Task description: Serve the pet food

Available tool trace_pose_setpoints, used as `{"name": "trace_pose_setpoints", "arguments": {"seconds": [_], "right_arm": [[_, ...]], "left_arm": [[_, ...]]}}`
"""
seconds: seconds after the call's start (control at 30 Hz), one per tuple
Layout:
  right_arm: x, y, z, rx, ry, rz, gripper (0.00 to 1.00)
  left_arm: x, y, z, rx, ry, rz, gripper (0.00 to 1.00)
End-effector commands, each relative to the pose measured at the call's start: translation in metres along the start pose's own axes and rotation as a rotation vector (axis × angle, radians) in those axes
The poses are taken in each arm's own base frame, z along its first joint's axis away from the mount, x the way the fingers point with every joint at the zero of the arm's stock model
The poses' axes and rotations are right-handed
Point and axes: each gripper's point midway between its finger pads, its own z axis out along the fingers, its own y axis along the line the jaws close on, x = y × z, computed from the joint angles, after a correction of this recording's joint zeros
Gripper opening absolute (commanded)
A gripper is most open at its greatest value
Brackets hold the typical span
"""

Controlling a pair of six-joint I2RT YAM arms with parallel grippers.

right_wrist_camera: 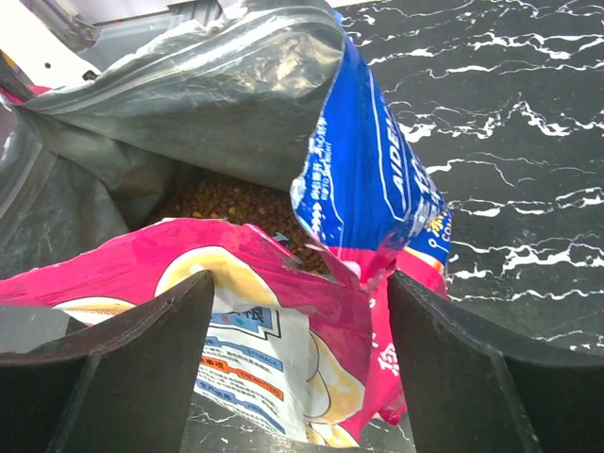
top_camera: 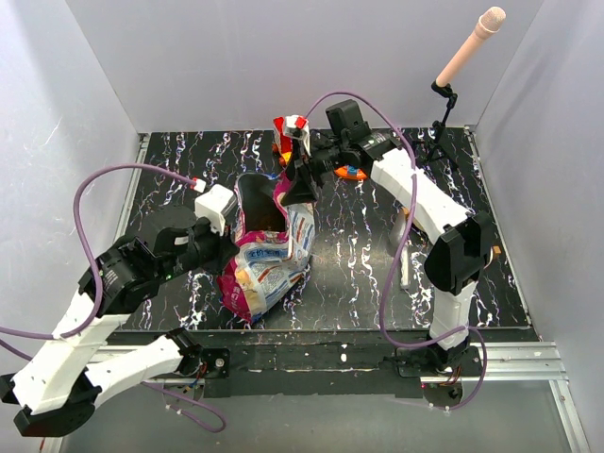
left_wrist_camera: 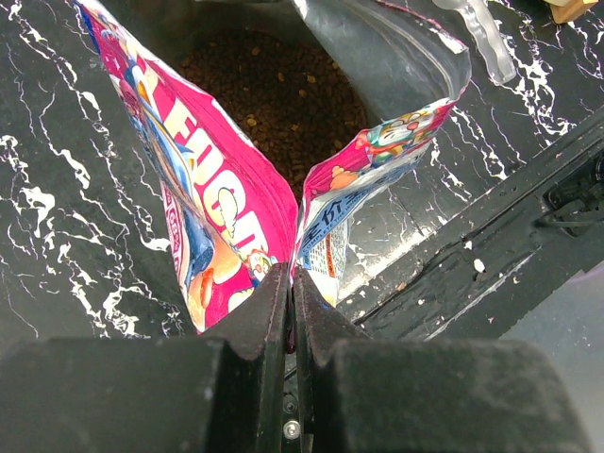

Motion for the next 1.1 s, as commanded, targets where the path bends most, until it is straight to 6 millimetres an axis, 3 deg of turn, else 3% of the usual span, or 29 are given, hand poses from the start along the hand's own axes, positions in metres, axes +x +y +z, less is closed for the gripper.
{"name": "trace_pose_setpoints", "arguments": {"seconds": [0.0,0.1,0.23,0.27,0.37,0.47,0.53,0.63,0.73,0.87,1.0,1.03,1.07], "right_arm": [[-0.019,0.017,0.009,-0.078,-0.035,-0.063,0.77],[-0.024,0.017,0.013,-0.093,-0.044,-0.066,0.58],[-0.021,0.013,0.015,-0.039,-0.021,-0.053,0.08],[-0.02,0.008,0.01,0.019,-0.014,-0.038,0.01],[-0.015,-0.011,-0.018,0.216,-0.04,0.006,0.01],[-0.015,-0.029,-0.074,0.482,-0.096,0.094,0.01],[-0.001,-0.029,-0.11,0.616,-0.097,0.206,0.01],[0.027,-0.012,-0.148,0.772,-0.088,0.25,0.01],[0.049,0.015,-0.167,0.806,-0.096,0.237,0.01],[0.082,0.036,-0.185,0.85,0.005,0.239,0.01],[0.094,0.058,-0.197,0.855,0.061,0.254,0.01],[0.093,0.064,-0.195,0.834,0.067,0.251,0.05],[0.089,0.07,-0.194,0.811,0.063,0.239,0.25]], "left_arm": [[-0.024,-0.008,-0.023,0.052,-0.111,-0.018,0.0],[-0.024,-0.007,-0.024,0.047,-0.112,-0.015,0.0],[-0.023,0.002,-0.028,-0.007,-0.121,-0.049,0.0],[-0.023,0.008,-0.03,-0.043,-0.129,-0.071,0.0],[-0.024,0.02,-0.04,-0.102,-0.178,-0.108,0.0],[-0.027,0.025,-0.042,-0.124,-0.218,-0.108,0.0],[-0.032,0.024,-0.037,-0.117,-0.234,-0.095,0.0],[-0.044,0.019,-0.025,-0.093,-0.259,-0.047,0.0],[-0.048,0.012,-0.001,-0.068,-0.232,0.021,0.0],[-0.055,0.002,0.035,-0.023,-0.189,0.129,0.0],[-0.057,-0.005,0.053,0.035,-0.161,0.189,0.0],[-0.058,-0.006,0.054,0.051,-0.172,0.181,0.0],[-0.061,-0.012,0.053,0.099,-0.193,0.174,0.0]]}}
